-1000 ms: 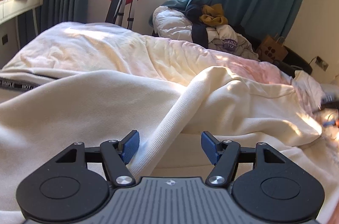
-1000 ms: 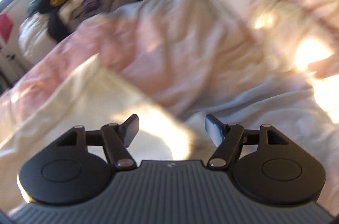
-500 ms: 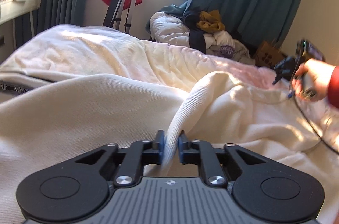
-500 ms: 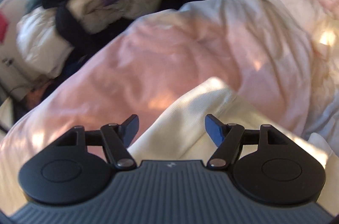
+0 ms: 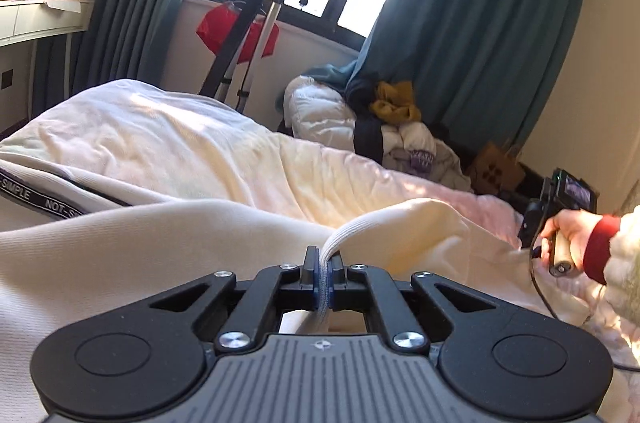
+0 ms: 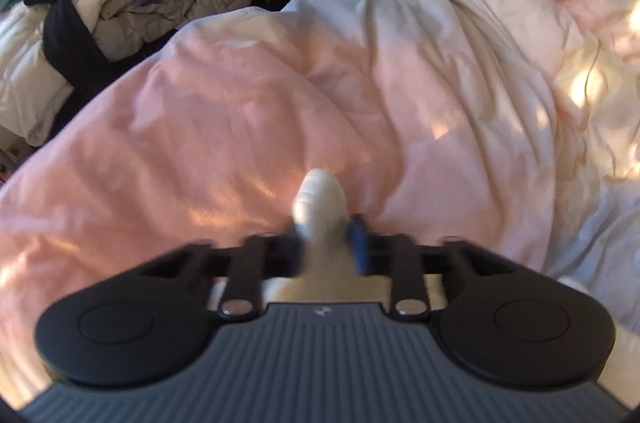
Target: Fold clothes
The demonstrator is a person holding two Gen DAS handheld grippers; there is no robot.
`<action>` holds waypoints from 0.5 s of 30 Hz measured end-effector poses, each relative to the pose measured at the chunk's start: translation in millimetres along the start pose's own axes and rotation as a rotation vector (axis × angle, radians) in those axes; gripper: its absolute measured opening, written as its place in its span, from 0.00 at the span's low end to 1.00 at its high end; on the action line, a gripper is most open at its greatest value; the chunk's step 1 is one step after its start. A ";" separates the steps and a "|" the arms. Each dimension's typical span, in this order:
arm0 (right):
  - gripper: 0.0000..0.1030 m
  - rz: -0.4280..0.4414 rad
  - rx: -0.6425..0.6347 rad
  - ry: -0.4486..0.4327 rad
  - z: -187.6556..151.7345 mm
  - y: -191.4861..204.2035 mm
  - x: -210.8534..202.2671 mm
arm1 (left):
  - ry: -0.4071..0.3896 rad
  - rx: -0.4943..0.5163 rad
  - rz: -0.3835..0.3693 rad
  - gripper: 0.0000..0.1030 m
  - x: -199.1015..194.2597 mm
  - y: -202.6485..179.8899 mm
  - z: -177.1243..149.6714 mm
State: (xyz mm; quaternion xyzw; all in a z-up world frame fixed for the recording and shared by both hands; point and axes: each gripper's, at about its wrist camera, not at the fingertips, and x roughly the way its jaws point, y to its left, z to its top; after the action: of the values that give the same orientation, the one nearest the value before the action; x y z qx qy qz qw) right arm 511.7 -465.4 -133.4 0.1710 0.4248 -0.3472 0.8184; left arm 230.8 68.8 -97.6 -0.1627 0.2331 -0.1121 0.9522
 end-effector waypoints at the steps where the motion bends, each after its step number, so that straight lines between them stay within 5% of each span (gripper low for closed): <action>1: 0.13 0.002 0.002 -0.011 0.0 -0.7 -6.5 | -0.005 -0.005 -0.001 0.04 -1.4 0.8 1.2; 7: 0.12 0.094 0.060 -0.108 21.5 -2.3 -68.1 | -0.063 -0.043 -0.012 0.04 -15.8 8.7 9.3; 12: 0.11 0.361 0.053 -0.306 60.1 6.5 -170.3 | -0.188 -0.096 -0.012 0.03 -36.6 20.8 21.4; 15: 0.11 0.502 0.069 -0.471 68.6 -13.4 -224.1 | -0.216 -0.037 -0.025 0.03 -47.5 12.6 25.1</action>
State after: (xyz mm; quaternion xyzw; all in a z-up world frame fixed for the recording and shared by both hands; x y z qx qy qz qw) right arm 452.5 -419.5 89.1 0.2131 0.1569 -0.1789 0.9476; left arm 203.4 100.6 -61.8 -0.1940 0.1291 -0.1013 0.9672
